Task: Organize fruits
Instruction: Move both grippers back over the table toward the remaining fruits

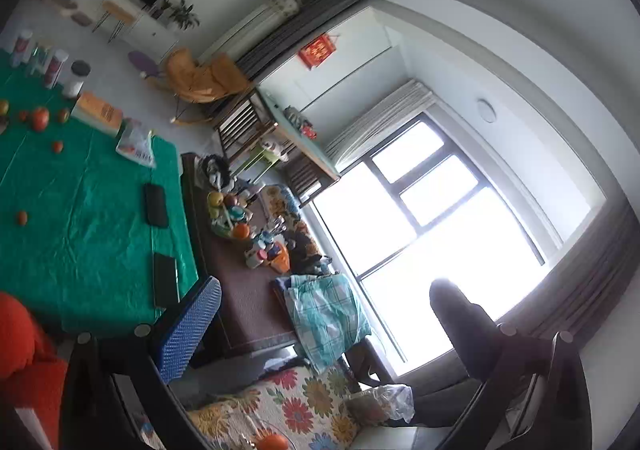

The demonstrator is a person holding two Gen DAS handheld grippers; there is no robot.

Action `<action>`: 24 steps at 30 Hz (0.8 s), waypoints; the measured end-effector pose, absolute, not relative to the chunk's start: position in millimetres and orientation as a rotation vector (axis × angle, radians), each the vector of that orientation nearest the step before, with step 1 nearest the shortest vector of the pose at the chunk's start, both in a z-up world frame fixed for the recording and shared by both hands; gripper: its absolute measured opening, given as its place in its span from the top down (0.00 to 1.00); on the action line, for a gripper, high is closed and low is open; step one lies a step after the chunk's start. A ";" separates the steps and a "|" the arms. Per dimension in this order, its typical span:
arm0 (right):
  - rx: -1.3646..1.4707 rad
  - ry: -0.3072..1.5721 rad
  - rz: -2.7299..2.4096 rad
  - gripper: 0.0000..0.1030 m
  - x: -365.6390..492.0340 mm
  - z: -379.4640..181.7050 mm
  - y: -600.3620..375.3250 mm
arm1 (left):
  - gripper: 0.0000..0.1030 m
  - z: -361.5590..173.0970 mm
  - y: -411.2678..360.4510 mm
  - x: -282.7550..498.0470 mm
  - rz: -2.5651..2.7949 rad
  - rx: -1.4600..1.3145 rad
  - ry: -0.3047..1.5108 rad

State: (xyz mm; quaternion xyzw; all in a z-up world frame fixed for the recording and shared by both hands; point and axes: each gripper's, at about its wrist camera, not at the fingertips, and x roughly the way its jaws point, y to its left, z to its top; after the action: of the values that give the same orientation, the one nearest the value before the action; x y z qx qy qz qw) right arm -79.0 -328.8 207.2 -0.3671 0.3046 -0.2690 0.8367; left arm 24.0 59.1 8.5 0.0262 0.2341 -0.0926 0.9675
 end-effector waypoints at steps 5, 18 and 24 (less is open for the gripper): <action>-0.332 0.696 -0.081 0.00 -39.8 54.8 -283.5 | 0.01 -1.6 34.8 35.8 -0.302 -0.024 0.563; 0.261 0.701 0.087 0.00 44.1 -118.9 -207.5 | 0.01 -125.4 28.6 84.0 -0.088 -0.111 0.764; 0.186 0.756 -0.033 0.00 62.0 -109.3 -209.5 | 0.01 -145.6 18.8 114.3 -0.043 -0.022 0.733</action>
State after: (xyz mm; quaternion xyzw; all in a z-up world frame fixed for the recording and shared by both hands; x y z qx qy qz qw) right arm 62.0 -209.5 -109.3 0.0907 0.3683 -0.0161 0.9251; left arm 114.3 18.8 -145.6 -0.0108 0.3582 -0.0212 0.9333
